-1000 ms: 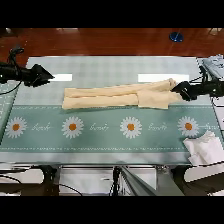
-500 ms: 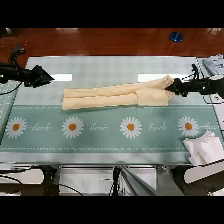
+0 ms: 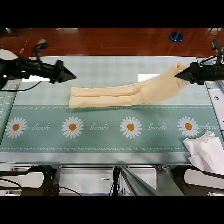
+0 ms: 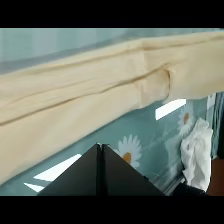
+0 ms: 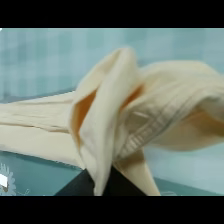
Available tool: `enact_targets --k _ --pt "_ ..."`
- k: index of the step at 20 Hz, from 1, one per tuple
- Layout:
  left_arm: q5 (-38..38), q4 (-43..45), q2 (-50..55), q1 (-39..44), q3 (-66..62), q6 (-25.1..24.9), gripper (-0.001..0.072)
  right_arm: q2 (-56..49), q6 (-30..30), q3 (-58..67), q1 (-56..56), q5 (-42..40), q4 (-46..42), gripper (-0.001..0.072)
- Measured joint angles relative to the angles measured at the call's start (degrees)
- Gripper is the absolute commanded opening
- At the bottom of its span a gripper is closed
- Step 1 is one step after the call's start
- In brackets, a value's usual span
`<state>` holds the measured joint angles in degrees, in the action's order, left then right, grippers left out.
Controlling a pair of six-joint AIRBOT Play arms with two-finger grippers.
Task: Fold the shirts.
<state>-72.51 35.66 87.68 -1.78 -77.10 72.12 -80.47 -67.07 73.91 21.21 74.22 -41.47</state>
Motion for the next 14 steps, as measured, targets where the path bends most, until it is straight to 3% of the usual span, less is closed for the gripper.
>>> enact_targets --k 7,14 --pt "14.05 -1.36 3.41 24.39 0.0 4.02 0.0029 10.73 -5.57 0.0 0.02 7.91 -10.47 0.003" --pt "24.02 -6.75 10.86 38.49 -0.04 7.89 0.0029 18.34 -8.26 0.0 0.02 12.37 -13.11 0.003"
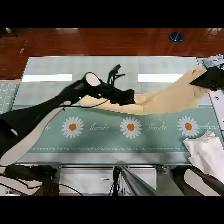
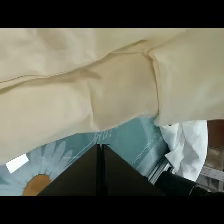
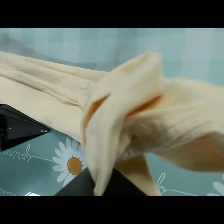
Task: Fold the shirts.
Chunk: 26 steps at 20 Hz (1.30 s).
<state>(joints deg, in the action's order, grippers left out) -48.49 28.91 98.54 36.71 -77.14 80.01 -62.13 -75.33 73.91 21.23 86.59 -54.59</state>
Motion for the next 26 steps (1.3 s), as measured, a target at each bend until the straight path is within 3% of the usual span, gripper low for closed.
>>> enact_targets --k 8,13,19,26 --pt "9.18 -12.79 8.13 8.96 -0.17 -0.04 0.0029 4.74 -2.34 0.0 0.0 2.75 0.81 0.003" --pt "9.44 -21.35 12.31 9.03 -2.99 -8.44 0.0027 6.05 -2.93 0.0 0.02 5.03 0.76 0.003" --pt "-2.91 -22.16 4.28 -9.38 -4.02 -17.92 0.0027 6.47 -4.59 -0.04 -1.73 4.11 2.69 0.003" --pt "-23.32 -17.53 -15.17 -40.68 -4.17 -20.7 0.0028 0.59 -8.96 -0.11 -21.0 -8.79 -1.4 0.0031"
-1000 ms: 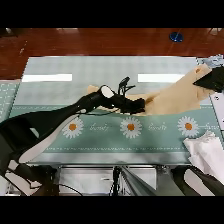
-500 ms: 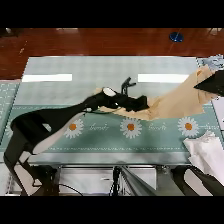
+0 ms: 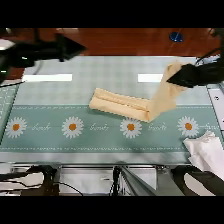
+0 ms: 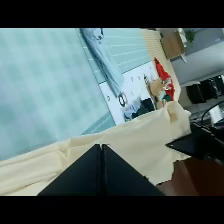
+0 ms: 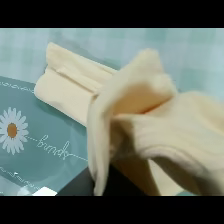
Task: Fold the shirts.
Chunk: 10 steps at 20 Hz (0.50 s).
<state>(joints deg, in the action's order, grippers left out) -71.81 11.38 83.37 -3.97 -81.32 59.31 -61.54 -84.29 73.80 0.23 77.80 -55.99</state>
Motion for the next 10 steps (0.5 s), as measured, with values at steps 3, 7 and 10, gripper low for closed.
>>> enact_targets --k 3,7,10 --pt "-8.09 0.44 -5.09 -9.75 -0.02 0.22 0.0027 -6.19 -2.47 0.0 -9.29 -8.0 -1.31 0.0031" --pt "-15.52 0.74 -8.26 -15.21 -0.02 0.46 0.0028 -15.78 -3.91 0.0 -20.41 -20.37 -1.92 0.0032" --pt "-17.31 1.51 -9.01 -14.43 -0.02 0.5 0.0028 -22.51 -4.5 0.0 -26.71 -28.52 0.17 0.0218"
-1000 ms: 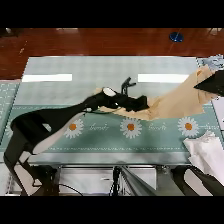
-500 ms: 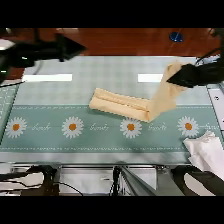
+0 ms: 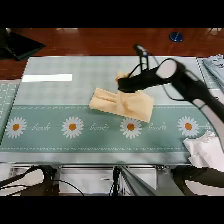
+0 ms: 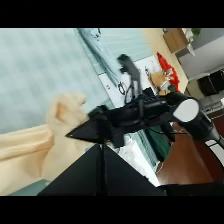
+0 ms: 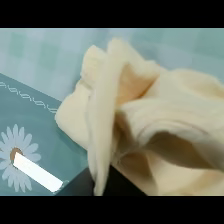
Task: Fold the shirts.
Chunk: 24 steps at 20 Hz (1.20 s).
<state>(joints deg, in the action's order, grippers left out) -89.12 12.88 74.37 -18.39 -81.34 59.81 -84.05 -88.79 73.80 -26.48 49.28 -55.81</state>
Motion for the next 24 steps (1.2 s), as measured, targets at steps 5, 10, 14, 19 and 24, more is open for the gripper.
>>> enact_targets --k 5,10,14,19,24 --pt "-1.31 6.34 -0.33 5.64 1.55 0.11 0.0028 -5.7 1.31 0.0 -5.42 -12.63 10.4 0.0489" --pt "0.35 11.8 -0.37 9.68 6.71 -0.09 0.0029 -1.7 4.44 0.0 -2.25 -12.41 12.2 0.0489" --pt "2.16 17.55 0.07 10.43 8.7 -0.15 0.016 6.36 3.45 0.02 7.41 5.77 -5.38 0.0487" --pt "2.84 26.84 1.03 10.64 9.31 0.13 0.0334 13.07 0.07 -4.59 26.18 24.13 -26.69 0.057" --pt "4.04 37.68 1.33 10.64 9.44 4.09 0.0334 14.75 7.15 -19.58 41.05 19.98 -5.03 0.0599"
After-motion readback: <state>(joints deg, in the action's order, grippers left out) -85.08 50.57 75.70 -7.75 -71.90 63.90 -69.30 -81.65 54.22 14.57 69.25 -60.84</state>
